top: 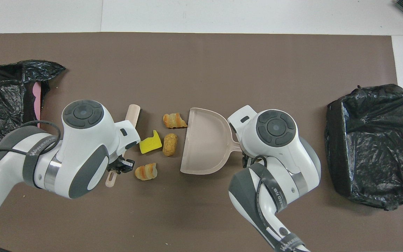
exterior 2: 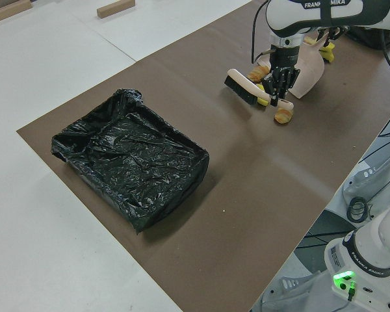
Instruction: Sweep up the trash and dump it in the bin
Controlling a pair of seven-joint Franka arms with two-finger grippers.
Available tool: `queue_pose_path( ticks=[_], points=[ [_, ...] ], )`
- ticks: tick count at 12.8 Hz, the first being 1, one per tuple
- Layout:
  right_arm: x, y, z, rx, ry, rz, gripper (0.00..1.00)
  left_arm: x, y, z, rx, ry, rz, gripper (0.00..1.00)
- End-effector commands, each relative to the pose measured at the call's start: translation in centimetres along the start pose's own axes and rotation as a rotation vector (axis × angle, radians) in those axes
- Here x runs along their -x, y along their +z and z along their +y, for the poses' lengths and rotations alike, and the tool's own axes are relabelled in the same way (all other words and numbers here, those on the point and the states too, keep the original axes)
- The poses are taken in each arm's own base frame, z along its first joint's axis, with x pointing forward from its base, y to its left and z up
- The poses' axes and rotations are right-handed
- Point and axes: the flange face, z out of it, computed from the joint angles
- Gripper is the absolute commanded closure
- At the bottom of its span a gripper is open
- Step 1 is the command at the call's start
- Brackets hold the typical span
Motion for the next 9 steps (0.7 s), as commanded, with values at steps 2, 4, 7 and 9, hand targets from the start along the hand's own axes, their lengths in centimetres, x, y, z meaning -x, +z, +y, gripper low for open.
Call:
queue_pose_path(
  ticks=[2,4,7,9],
  points=[
    [0.8,0.2,-0.8,-0.023,0.006,-0.033,1.00,3.6,0.7,2.8,0.087,-0.121,0.013,1.00],
    [0.8,0.1,-0.7,-0.022,0.014,-0.032,1.00,4.9,0.3,6.6,0.163,-0.119,-0.008,1.00],
    [0.8,0.1,-0.7,-0.021,0.023,-0.033,1.00,6.5,-0.5,12.2,0.262,-0.058,0.004,1.00],
    [0.8,0.1,-0.7,-0.021,0.023,-0.033,1.00,6.4,-2.3,14.9,0.294,-0.055,0.040,1.00]
  ],
)
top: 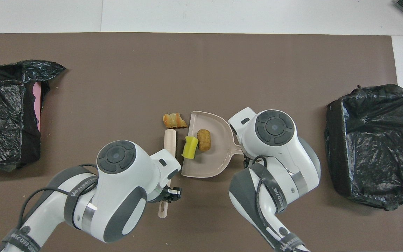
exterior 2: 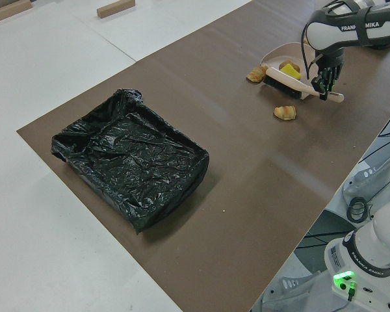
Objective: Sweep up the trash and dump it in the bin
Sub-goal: 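Sweep the bread and sponge into the dustpan with the left gripper's brush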
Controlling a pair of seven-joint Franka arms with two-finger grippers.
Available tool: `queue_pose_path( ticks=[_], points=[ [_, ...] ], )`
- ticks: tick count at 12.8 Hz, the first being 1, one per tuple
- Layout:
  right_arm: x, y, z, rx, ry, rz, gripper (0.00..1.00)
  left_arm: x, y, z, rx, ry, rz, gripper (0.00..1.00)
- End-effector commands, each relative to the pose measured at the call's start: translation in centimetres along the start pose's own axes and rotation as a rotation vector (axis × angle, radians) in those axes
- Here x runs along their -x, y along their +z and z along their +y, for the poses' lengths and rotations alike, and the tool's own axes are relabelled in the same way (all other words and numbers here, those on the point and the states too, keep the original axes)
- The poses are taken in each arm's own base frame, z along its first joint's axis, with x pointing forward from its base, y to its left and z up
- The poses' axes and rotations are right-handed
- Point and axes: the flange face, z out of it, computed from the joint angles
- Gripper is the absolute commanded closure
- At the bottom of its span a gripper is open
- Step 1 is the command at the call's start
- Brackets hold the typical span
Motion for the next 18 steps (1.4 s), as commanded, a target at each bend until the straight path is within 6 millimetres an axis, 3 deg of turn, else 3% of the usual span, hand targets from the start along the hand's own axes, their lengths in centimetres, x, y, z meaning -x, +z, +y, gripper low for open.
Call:
queue_pose_path(
  ticks=[1,4,6,8,10,14,16,18],
  points=[
    [0.5,-0.2,-0.5,0.001,0.021,-0.013,1.00,-0.2,-2.0,2.1,0.045,-0.035,0.046,1.00],
    [0.5,-0.2,-0.5,0.001,0.025,-0.013,1.00,1.1,-4.1,1.0,0.019,-0.066,-0.004,1.00],
    [0.7,-0.1,-0.5,-0.002,0.013,-0.016,1.00,2.9,-4.5,-0.3,-0.094,-0.221,-0.069,1.00],
    [0.9,0.0,-0.5,-0.014,-0.029,-0.020,1.00,4.5,-4.3,0.0,-0.139,-0.444,-0.051,1.00],
    [0.8,0.0,-0.7,-0.014,-0.030,-0.019,1.00,6.3,-3.0,-0.3,-0.168,-0.611,-0.049,1.00],
    [0.9,0.5,-0.8,-0.021,-0.033,-0.025,1.00,8.9,3.7,1.6,-0.190,-0.787,-0.069,1.00],
    [0.9,0.8,-0.8,-0.021,-0.033,-0.025,1.00,7.4,6.1,2.4,-0.093,-0.871,-0.027,1.00],
    [0.8,0.8,-0.8,-0.020,-0.038,-0.024,1.00,5.3,6.3,2.8,0.011,-0.904,-0.016,1.00]
  ],
)
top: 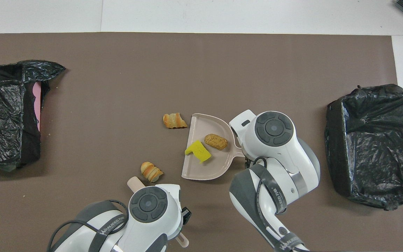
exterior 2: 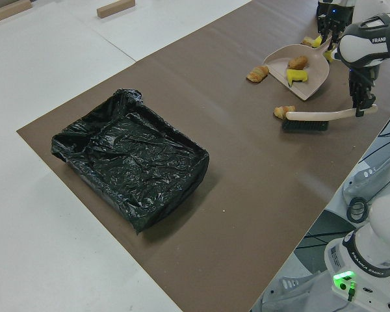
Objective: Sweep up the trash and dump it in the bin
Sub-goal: 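Sweep the bread and sponge into the dustpan with the left gripper's brush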
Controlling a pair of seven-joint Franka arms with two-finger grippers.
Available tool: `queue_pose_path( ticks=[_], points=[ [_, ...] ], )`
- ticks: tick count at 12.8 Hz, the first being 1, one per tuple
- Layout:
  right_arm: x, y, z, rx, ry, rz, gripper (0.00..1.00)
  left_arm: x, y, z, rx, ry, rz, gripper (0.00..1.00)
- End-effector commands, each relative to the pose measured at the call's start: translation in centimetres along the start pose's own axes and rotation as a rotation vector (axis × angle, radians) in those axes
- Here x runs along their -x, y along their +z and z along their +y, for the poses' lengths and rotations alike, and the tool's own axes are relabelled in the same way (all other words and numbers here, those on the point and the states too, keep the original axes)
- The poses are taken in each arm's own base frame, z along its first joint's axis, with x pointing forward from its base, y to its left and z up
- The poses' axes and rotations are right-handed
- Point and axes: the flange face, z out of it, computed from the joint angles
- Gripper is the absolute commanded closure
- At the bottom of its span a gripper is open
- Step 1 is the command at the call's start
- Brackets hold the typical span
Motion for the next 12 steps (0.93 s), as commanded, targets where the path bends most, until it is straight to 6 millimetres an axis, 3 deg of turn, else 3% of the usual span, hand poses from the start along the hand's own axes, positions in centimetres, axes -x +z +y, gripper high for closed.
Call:
queue_pose_path(
  ticks=[1,4,7,9,12],
  points=[
    [0.5,0.0,-0.5,-0.001,-0.032,-0.010,1.00,-1.3,-0.1,1.8,0.125,0.006,-0.010,1.00],
    [0.5,0.0,-0.4,-0.001,-0.031,-0.010,1.00,-0.3,-0.6,2.8,0.173,0.290,0.030,1.00],
    [0.4,0.0,-0.5,0.000,-0.029,-0.009,1.00,2.5,-1.0,3.7,0.184,0.625,0.066,1.00],
    [0.5,0.0,-0.5,-0.001,-0.028,-0.010,1.00,4.4,-1.9,4.9,0.202,0.687,0.075,1.00],
    [0.4,0.0,-0.5,0.000,-0.028,-0.009,1.00,3.3,-2.9,5.5,0.179,0.682,0.067,1.00]
  ],
)
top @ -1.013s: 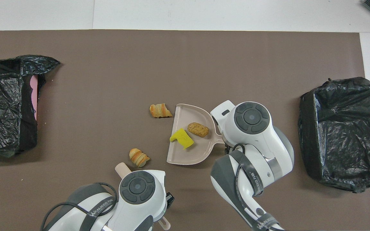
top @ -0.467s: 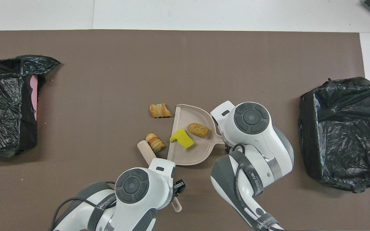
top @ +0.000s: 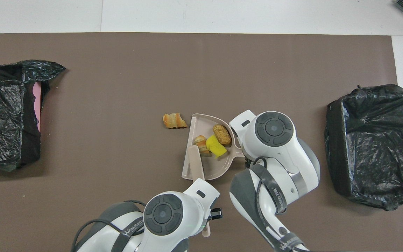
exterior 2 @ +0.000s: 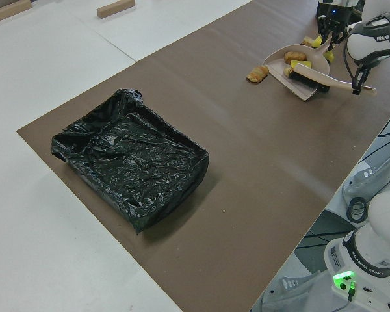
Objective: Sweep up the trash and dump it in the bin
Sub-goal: 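Sweep the bread and sponge into the dustpan with the left gripper's brush, then sweep the remaining bread pieces into the dustpan with the left gripper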
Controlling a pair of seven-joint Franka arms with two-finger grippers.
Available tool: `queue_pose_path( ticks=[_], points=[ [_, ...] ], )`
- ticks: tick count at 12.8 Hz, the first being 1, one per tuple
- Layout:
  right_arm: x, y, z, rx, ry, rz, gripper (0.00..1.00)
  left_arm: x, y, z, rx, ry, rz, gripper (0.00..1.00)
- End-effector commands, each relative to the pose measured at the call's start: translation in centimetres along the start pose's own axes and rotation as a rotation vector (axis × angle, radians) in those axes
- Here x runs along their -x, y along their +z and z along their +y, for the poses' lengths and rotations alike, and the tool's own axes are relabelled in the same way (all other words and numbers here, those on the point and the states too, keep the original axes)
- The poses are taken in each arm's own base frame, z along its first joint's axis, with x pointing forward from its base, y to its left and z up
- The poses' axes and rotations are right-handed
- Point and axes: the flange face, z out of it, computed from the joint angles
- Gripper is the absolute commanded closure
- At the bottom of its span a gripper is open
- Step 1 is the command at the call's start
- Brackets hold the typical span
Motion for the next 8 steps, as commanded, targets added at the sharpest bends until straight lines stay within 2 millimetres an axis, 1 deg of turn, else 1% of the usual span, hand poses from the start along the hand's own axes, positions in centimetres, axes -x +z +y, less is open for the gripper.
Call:
queue_pose_path(
  ticks=[1,2,3,4,5,6,7,8],
  points=[
    [0.4,-0.1,-0.4,0.002,-0.027,-0.007,1.00,-1.9,-0.6,-0.6,-0.047,0.019,-0.017,1.00],
    [0.4,-0.1,-0.4,0.002,-0.027,-0.007,1.00,-3.2,-1.0,-1.4,-0.097,0.034,0.002,1.00],
    [0.4,-0.1,-0.4,0.002,-0.027,-0.007,1.00,-5.3,-1.5,-2.5,-0.144,0.031,0.001,1.00],
    [0.4,-0.1,-0.4,0.002,-0.027,-0.007,1.00,-7.1,-2.4,-3.5,-0.156,0.012,0.002,1.00],
    [0.4,-0.1,-0.4,0.002,-0.027,-0.007,1.00,-8.7,-2.5,-4.9,-0.185,0.026,0.001,1.00],
    [0.4,-0.1,-0.4,0.002,-0.027,-0.007,1.00,-9.9,-3.1,-6.0,-0.199,0.053,0.001,1.00],
    [0.4,-0.1,-0.4,0.002,-0.026,-0.007,1.00,-11.4,-3.6,-7.6,-0.217,0.071,-0.002,1.00],
    [0.4,-0.1,-0.4,0.002,-0.026,-0.007,1.00,-12.9,-4.1,-8.3,-0.253,0.125,0.018,1.00]
  ],
)
